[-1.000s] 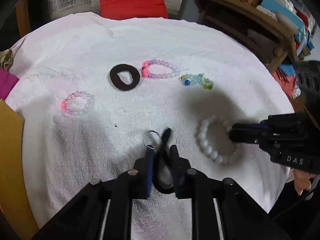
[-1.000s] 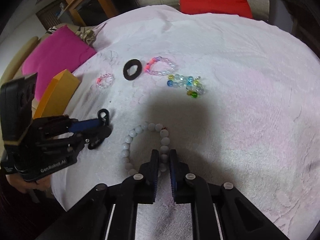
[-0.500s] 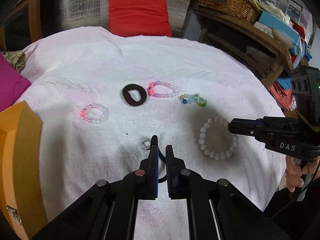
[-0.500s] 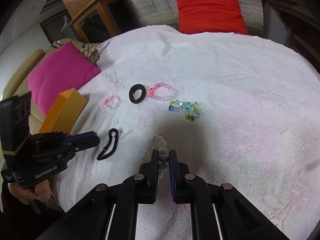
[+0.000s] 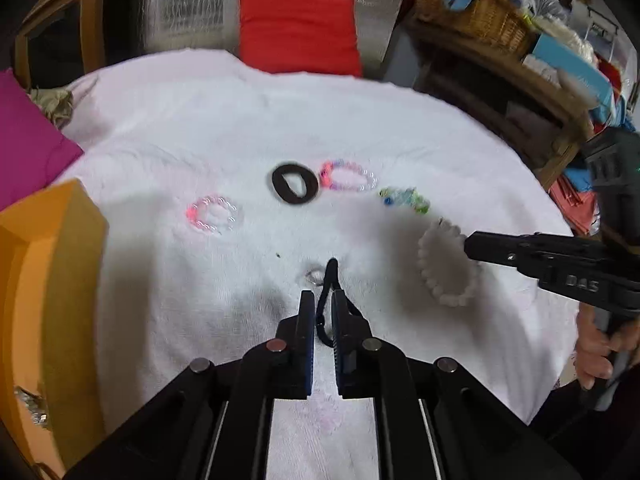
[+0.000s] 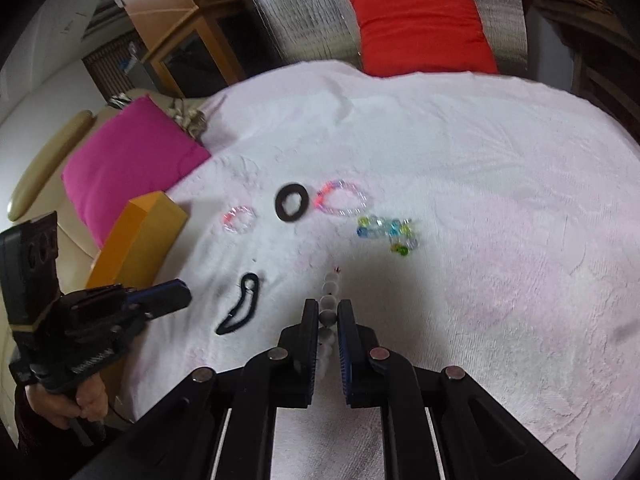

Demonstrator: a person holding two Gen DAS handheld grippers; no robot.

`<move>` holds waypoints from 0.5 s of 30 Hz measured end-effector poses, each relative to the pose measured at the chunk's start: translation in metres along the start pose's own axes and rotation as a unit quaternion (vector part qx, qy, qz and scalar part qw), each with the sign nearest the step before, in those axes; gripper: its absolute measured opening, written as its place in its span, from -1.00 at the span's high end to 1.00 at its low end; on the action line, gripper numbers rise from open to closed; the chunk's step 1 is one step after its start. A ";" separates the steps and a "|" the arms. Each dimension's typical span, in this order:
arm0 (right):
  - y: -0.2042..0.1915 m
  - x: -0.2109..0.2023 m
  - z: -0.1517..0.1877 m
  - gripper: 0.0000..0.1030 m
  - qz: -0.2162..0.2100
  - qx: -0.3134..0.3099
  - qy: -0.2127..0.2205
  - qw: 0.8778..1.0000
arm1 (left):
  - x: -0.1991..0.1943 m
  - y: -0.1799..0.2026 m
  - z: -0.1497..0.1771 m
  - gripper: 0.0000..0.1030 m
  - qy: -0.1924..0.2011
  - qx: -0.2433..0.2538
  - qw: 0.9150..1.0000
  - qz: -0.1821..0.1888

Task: Organize jewelry
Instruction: 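Grasp the black hair tie with the left gripper while the right gripper grasps the pearl bracelet, then carry the hair tie with the left gripper while the right gripper drops the pearl bracelet into the box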

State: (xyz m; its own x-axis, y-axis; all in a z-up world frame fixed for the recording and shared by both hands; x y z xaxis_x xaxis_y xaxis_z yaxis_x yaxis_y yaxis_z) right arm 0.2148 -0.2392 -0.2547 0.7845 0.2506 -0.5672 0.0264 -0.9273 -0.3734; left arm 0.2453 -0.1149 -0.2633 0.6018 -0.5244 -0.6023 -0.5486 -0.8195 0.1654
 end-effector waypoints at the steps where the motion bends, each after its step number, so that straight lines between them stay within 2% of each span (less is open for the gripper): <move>1: 0.001 0.002 0.001 0.79 0.001 0.000 -0.004 1.000 | 0.007 0.002 0.002 0.81 -0.007 0.003 1.000 0.001; 3: 0.003 0.004 0.004 0.79 0.006 0.000 -0.010 1.000 | 0.019 0.002 0.005 0.47 -0.016 0.004 1.000 -0.010; 4: 0.004 0.006 0.006 0.79 0.007 0.001 -0.015 1.000 | 0.025 0.002 0.005 0.18 -0.019 -0.003 1.000 -0.013; 5: 0.006 0.007 0.007 0.79 0.009 0.003 -0.020 1.000 | 0.028 0.000 0.005 0.07 -0.019 -0.010 1.000 -0.016; 9: 0.012 0.014 0.016 0.79 0.012 0.010 -0.045 0.999 | 0.035 0.003 -0.002 0.07 -0.008 -0.040 0.999 0.006; 13: 0.019 0.020 0.027 0.78 0.013 0.024 -0.079 0.997 | 0.045 0.006 0.003 0.07 -0.024 -0.036 0.999 0.003; 15: 0.021 0.022 0.031 0.74 0.013 0.035 -0.093 0.995 | 0.050 0.004 0.007 0.25 -0.034 -0.040 0.999 0.001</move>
State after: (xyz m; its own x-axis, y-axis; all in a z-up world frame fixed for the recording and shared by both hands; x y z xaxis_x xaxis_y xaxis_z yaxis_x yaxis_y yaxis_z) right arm 0.2130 -0.2447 -0.2979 0.6557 0.2805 -0.7010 -0.0406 -0.9140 -0.4037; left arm 0.2688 -0.1424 -0.2982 0.5583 -0.5120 -0.6528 -0.5002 -0.8355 0.2276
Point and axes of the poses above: each gripper's, at about its wrist camera, not at the fingertips, and x roughly the way its jaws point, y to its right, z to its underside, the point moved 7 cm from there along x, roughly the way its jaws point, and after that the axes turned 15 degrees about y, right-handed, at the moved point
